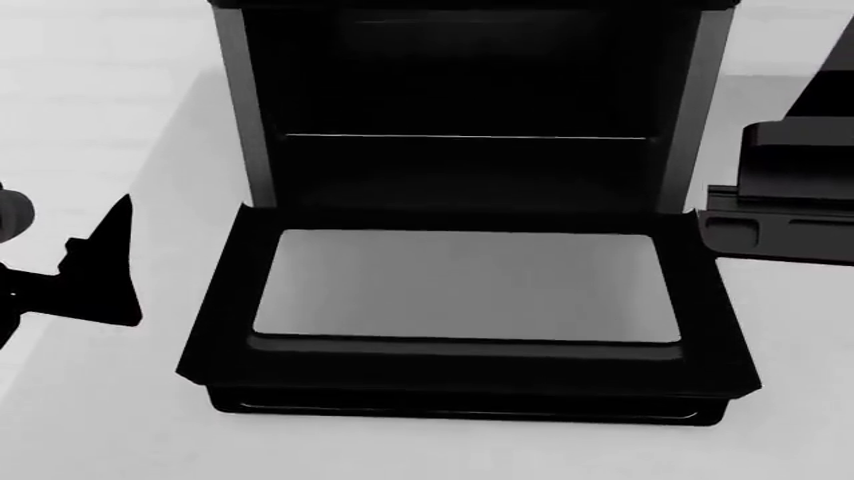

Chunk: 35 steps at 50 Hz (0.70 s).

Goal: Close the toaster oven door.

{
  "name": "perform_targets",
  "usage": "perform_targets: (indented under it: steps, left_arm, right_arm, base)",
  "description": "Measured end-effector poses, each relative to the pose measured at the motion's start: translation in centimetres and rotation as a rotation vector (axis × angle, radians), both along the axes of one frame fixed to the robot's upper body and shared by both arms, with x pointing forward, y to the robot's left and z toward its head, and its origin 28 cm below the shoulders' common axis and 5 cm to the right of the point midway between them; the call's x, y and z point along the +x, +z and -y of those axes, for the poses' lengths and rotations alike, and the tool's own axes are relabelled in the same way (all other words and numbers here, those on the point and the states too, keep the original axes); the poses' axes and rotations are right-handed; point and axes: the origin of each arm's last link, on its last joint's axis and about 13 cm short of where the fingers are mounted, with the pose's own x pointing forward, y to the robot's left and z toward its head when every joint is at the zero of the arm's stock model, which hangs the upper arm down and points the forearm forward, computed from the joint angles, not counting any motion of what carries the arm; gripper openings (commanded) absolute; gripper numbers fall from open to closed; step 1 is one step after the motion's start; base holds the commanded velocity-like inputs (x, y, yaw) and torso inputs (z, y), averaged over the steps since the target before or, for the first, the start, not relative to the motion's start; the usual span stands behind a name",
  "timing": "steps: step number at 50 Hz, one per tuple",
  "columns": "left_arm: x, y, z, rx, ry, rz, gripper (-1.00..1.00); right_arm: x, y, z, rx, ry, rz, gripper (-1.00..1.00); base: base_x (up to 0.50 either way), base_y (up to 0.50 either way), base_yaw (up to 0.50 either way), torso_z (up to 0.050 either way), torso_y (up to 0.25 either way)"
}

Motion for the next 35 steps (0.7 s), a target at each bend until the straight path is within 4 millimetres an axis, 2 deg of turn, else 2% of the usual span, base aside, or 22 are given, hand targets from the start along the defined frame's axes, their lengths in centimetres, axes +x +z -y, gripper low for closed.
perform_targets:
  steps: [16, 28, 35]
  left_arm:
    - [-0.1, 0.1, 0.0, -0.001, 0.000, 0.006, 1.00]
    - [0.1, 0.0, -0.2, 0.006, -0.006, 0.015, 1.00]
    - [0.5, 0.4, -1.6, 0.110, -0.023, 0.105, 1.00]
  right_arm:
    - [-0.1, 0.1, 0.0, -0.003, 0.001, 0.004, 1.00]
    - [-0.2, 0.2, -0.1, 0.002, 0.004, 0.010, 1.00]
    - [-0.3, 0.3, -0.1, 0.002, 0.007, 0.014, 1.00]
  base:
    - [0.32, 0.00, 0.00, 0.000, 0.001]
    - [0.00, 0.00, 0.00, 0.000, 0.001]
    - [0.00, 0.00, 0.00, 0.000, 0.000]
